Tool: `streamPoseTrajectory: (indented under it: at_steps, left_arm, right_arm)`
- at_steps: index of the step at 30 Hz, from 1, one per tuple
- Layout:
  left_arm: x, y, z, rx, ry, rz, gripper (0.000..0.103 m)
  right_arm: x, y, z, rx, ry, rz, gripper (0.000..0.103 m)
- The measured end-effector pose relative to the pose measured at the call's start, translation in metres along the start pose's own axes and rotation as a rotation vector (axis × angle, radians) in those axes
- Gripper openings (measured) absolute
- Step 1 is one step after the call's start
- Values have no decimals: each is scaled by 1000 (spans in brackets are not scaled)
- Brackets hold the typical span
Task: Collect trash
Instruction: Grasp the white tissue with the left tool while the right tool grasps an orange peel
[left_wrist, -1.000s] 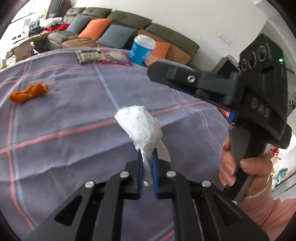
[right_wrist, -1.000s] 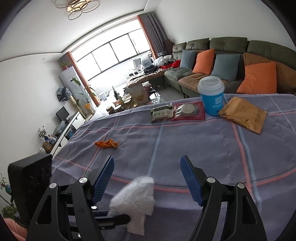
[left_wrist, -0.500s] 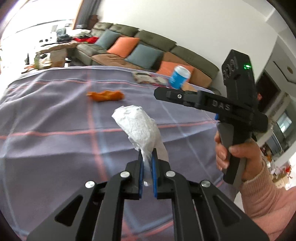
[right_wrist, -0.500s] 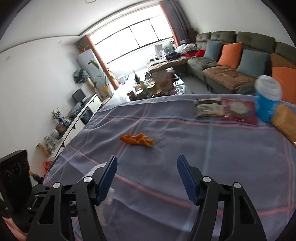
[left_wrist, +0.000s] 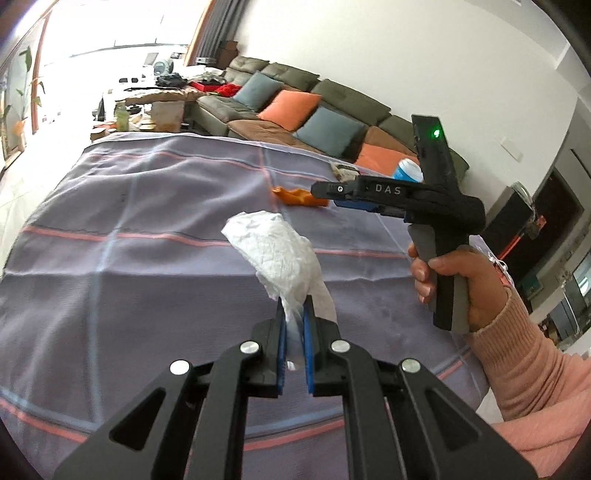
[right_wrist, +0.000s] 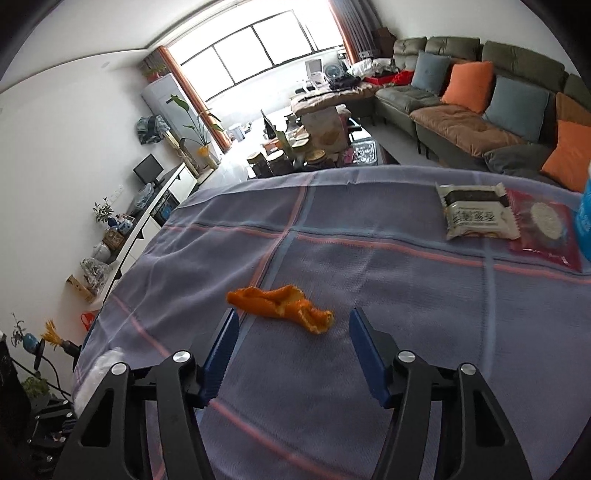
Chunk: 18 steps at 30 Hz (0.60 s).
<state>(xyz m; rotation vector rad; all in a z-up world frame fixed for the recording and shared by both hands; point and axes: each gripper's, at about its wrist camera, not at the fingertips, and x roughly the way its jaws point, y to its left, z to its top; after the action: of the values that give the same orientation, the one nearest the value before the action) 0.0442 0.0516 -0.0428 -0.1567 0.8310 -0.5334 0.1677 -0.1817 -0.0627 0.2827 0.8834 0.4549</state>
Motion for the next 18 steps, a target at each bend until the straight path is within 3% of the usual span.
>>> streamPoseTrajectory:
  at_steps: [5,7,8,18]
  left_arm:
    - [-11,9,-2,-24,-16,21,9]
    - [-13,11,-1,-28,-22,29,9]
    - [-14,13,-1,-31,-24,30,9]
    - [-24,30,-3,-56,-35,65,9]
  right_arm:
    - [9,1,0,3,15,-16,50]
    - [8,0,0,3,13,-20,36]
    - [8,-1,-1,5,17,-19,23]
    - [-1,5,-5,-1,-4,-4,13]
